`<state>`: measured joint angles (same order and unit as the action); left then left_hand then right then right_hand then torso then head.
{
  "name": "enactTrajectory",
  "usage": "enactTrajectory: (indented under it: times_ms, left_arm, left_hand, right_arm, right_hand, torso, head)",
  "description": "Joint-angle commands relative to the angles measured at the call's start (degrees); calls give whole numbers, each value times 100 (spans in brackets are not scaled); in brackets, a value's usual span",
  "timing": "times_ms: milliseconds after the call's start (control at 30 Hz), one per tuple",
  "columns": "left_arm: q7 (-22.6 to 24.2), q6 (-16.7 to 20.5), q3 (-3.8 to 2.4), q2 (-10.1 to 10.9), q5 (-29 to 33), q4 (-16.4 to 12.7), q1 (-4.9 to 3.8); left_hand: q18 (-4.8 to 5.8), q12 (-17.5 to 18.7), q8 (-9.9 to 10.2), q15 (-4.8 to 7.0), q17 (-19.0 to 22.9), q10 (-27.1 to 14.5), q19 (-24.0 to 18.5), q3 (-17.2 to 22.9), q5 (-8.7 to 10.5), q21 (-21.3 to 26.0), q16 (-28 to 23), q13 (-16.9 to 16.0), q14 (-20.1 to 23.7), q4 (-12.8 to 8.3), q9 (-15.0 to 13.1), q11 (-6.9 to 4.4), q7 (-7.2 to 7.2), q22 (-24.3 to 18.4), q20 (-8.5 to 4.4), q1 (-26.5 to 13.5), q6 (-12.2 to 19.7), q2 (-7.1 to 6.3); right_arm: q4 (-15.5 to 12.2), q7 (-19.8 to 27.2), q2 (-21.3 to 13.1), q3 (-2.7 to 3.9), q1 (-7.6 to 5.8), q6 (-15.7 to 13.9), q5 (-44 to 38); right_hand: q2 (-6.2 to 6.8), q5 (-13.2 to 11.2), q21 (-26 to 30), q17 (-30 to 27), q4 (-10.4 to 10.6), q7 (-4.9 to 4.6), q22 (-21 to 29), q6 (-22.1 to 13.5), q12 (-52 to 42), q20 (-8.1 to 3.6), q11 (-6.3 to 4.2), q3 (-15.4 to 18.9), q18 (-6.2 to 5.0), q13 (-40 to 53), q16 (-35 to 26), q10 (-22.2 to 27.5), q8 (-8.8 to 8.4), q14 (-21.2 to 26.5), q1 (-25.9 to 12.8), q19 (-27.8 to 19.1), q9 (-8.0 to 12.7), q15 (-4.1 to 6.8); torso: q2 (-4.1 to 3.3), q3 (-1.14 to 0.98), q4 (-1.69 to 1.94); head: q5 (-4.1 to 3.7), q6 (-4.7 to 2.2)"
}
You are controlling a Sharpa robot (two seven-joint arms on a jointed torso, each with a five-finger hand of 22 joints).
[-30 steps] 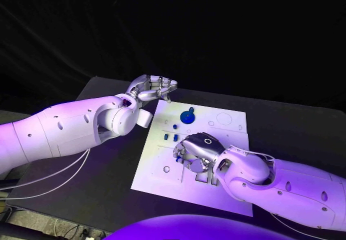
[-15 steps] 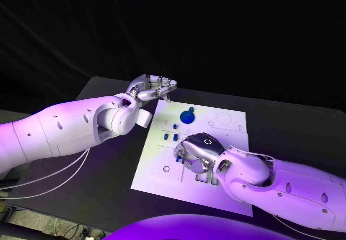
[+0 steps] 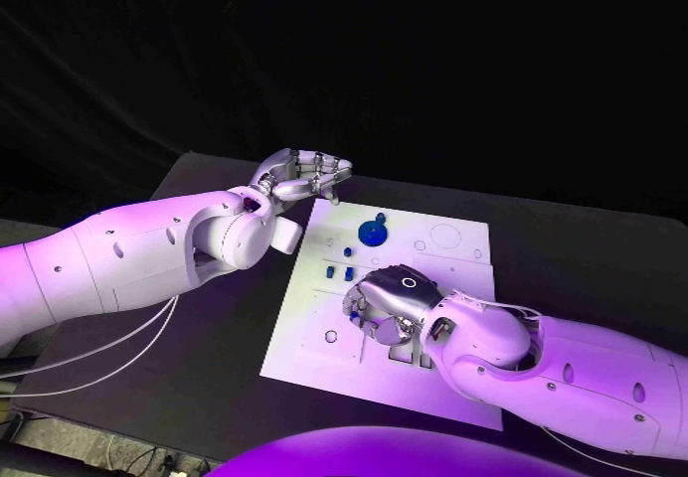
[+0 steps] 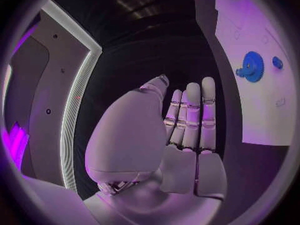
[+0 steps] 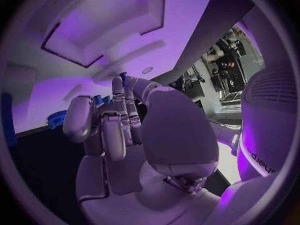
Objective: Assemble the parts on the task board
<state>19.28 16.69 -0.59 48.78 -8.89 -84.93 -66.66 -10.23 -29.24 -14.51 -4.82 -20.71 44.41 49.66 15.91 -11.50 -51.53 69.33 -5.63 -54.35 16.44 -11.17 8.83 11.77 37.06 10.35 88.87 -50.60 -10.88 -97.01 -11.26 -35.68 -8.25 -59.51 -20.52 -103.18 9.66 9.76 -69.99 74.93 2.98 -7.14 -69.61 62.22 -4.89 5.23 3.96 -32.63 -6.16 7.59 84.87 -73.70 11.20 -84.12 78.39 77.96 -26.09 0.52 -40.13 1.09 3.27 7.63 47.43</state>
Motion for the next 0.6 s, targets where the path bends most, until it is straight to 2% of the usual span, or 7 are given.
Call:
enactTrajectory:
  times_ms: [33,233,467,600]
  left_arm:
    - [22,-56,-4,-13,28,-10,-3]
    - [14,-61,-4,-12,28,-7,-3]
    - [4,-70,-3,-12,28,0,-3]
    - [1,-73,-3,-11,28,2,-3]
  left_hand:
    - [-26,-23,-37,-3,8,-49,21,34,4,38,-23,10,35,-7,9,9,16,-10,-3,58,30,-6]
    - [-26,-23,-37,-3,8,-49,21,34,4,38,-23,10,35,-7,9,9,16,-10,-3,58,30,-6]
    - [-26,-23,-37,-3,8,-49,21,34,4,38,-23,10,35,-7,9,9,16,-10,-3,58,30,-6]
    - [-26,-23,-37,-3,8,-49,21,34,4,38,-23,10,35,-7,9,9,16,-10,-3,58,30,-6]
  right_arm:
    - [26,-82,44,-16,12,339,-105]
    - [49,-149,56,-24,17,340,-139]
    - [41,-192,26,-27,19,118,-155]
    - [6,-213,-17,-27,20,-48,-161]
  right_hand:
    - [-1,29,49,407,12,-34,17,-36,38,5,-31,53,86,-8,36,35,12,-376,-79,-57,-15,13]
    - [97,50,133,420,68,-88,80,-195,106,33,19,89,71,-7,48,163,-69,-376,-232,-103,6,-27]
    - [293,93,234,430,141,-279,140,-615,126,158,202,112,58,-75,72,654,-325,-371,-404,-142,110,-179]
    - [351,108,155,247,155,-304,51,-701,105,201,242,153,76,-113,2,842,-386,-326,-433,-88,138,-217]
  torso:
    - [3,-1,3]
    - [2,-1,1]
    - [2,-4,-3]
    - [2,-4,-4]
  head:
    - [-8,3]
    - [-8,7]
    - [-16,2]
    - [-23,-6]
